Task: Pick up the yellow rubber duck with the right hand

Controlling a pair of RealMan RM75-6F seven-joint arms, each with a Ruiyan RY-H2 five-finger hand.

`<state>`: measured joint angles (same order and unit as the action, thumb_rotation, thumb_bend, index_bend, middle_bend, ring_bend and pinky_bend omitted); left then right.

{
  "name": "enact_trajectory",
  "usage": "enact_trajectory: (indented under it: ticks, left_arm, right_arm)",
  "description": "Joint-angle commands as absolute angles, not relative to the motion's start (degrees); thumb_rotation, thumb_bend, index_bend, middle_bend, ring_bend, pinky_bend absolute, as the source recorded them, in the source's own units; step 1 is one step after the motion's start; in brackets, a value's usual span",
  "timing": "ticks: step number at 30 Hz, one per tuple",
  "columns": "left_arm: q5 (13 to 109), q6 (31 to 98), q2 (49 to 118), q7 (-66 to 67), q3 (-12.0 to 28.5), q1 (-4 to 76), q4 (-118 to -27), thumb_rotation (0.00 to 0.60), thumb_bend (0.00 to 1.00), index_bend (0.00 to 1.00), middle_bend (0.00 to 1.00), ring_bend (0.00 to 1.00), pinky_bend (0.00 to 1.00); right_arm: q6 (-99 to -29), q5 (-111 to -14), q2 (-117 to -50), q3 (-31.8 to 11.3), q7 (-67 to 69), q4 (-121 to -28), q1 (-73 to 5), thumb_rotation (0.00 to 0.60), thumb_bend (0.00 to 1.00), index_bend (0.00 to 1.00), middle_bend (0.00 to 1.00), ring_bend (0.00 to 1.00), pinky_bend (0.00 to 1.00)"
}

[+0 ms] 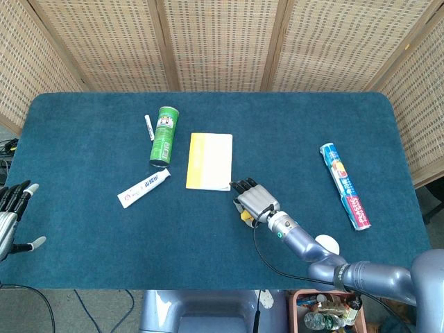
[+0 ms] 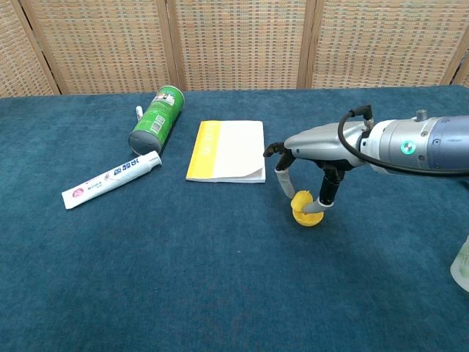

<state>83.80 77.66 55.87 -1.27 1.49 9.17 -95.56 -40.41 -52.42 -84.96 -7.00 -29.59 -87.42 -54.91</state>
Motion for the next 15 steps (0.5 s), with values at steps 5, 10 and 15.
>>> enact_trajectory:
  ticks: [5, 10, 15]
  left_arm:
    - [83.8, 77.4, 55.9, -1.1, 1.4, 9.3, -95.7, 0.6, 0.0, 0.0, 0.0, 0.0, 0.0]
    - [84.0, 77.5, 56.0, -0.6, 1.3, 9.2, -95.9, 0.6, 0.0, 0.0, 0.0, 0.0, 0.0]
    - [83.8, 77.5, 55.9, -0.8, 1.4, 9.2, -95.9, 0.6, 0.0, 0.0, 0.0, 0.0, 0.0]
  right_arm:
    - [-41.6, -50.9, -85.3, -5.8, -30.4, -87.3, -55.6, 0.6, 0.3, 0.51, 0.0, 0.0, 0.0]
    - [-42.2, -50.0, -85.3, -5.1, -30.9, -87.3, -56.1, 0.6, 0.3, 0.5, 0.0, 0.0, 0.0]
    - [-42.6, -48.6, -84.7, -4.4, -31.4, -88.2, -56.5, 0.6, 0.23, 0.13, 0.0, 0.0, 0.0]
